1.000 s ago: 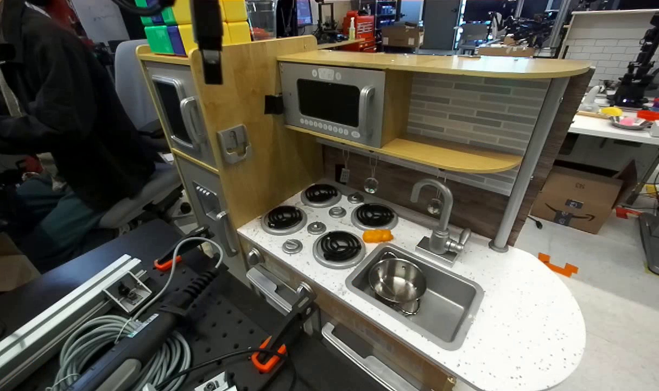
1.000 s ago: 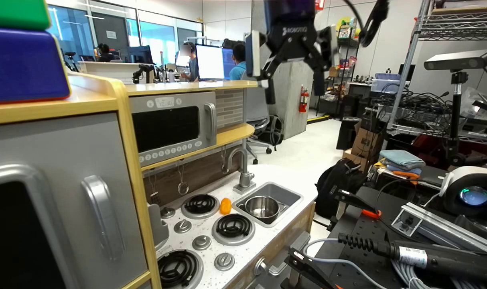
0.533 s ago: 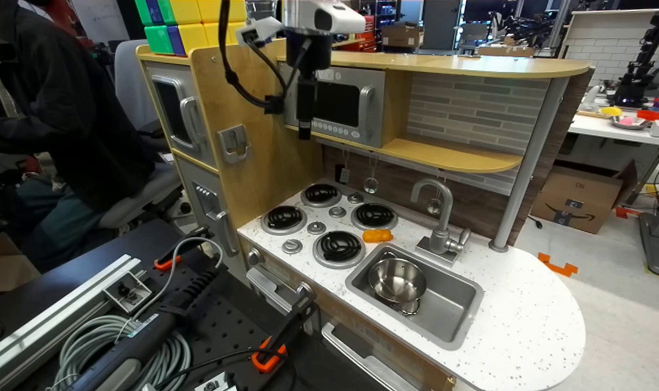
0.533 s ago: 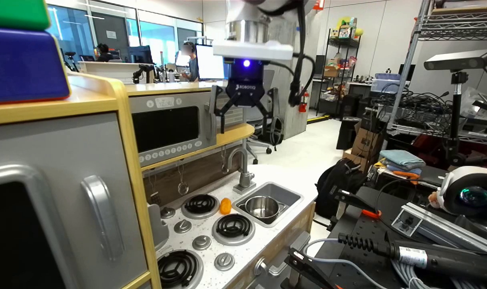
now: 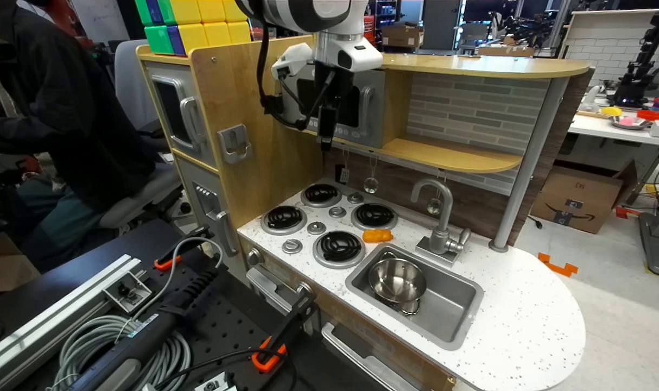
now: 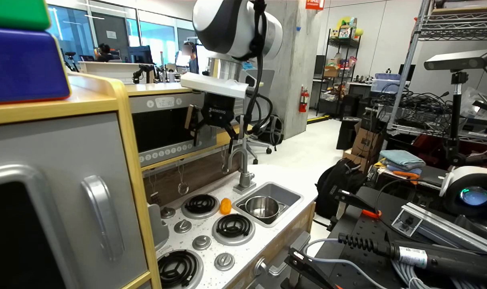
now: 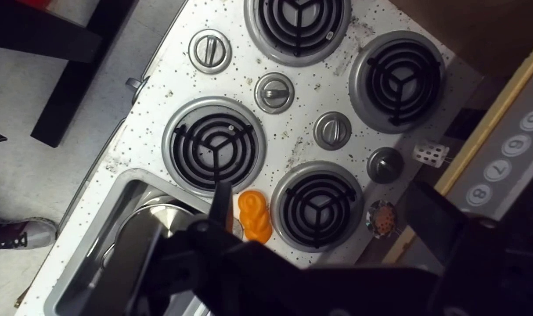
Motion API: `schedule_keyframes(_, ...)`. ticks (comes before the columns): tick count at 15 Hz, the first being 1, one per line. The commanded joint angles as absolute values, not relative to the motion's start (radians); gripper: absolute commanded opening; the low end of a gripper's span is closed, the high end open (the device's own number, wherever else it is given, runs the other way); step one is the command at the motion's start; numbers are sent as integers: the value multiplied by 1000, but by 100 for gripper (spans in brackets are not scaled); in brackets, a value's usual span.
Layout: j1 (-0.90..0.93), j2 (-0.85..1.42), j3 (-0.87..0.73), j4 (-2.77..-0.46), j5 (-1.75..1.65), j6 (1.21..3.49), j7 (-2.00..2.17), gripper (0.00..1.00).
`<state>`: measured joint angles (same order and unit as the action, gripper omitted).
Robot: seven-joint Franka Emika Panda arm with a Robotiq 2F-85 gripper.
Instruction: Put the plastic bread inside the silver pot
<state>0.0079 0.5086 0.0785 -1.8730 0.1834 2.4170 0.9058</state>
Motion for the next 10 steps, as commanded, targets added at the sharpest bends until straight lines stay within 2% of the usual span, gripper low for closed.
schedule_keyframes(1, 64, 499, 7, -1929, 160, 2523, 892, 100)
schedule_keyframes(6, 142, 544, -141, -2036, -32, 2702, 910, 100)
schedule_keyframes(10, 135, 668, -166, -2000, -18, 2832, 867, 100)
